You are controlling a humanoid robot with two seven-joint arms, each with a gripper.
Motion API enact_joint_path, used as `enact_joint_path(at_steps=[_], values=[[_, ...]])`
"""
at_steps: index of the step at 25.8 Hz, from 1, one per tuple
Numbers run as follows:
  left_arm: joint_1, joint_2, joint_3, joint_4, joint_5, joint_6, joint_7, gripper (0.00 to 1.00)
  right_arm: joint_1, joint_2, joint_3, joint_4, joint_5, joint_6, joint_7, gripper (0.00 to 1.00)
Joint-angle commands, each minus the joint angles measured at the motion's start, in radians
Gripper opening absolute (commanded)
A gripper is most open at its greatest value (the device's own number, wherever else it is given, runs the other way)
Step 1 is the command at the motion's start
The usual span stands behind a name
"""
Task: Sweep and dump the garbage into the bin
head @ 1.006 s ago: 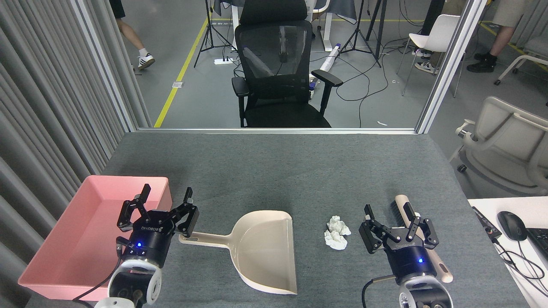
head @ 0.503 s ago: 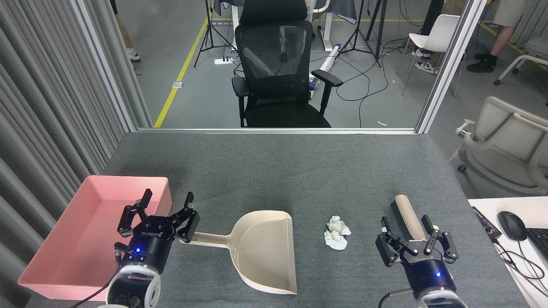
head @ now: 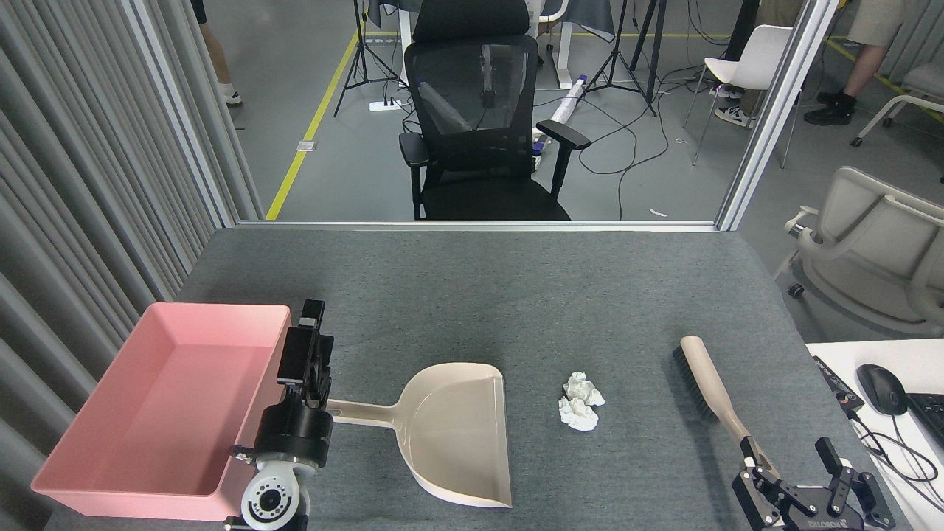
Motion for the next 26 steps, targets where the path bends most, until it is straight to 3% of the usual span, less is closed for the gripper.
enact_joint_path(at_steps=[1,6,9,15,26], values=[[0.023,-0.007,-0.003,0.012,-0.082,0.001,-0.017,1.00,0.051,-0.005,-0.074,0.003,-0.029,-0.059,-0.008,1.00],[0.047,-0.006,-0.004,0.044,-0.101,-0.002,-0.063,1.00,0.071,-0.014,-0.092,0.020,-0.029,-0.067,-0.065,1.00],[0.049,-0.006,-0.004,0.070,-0.102,-0.008,-0.051,1.00,0.065,-0.023,-0.091,0.082,-0.018,-0.059,-0.065,1.00],[0.050,-0.006,-0.003,0.120,-0.128,-0.016,-0.041,1.00,0.050,-0.026,-0.066,0.122,0.055,-0.004,-0.065,1.00],[0.050,-0.006,0.002,0.145,-0.127,-0.040,-0.038,1.00,-0.039,-0.031,0.024,0.213,0.094,0.039,-0.064,1.00]])
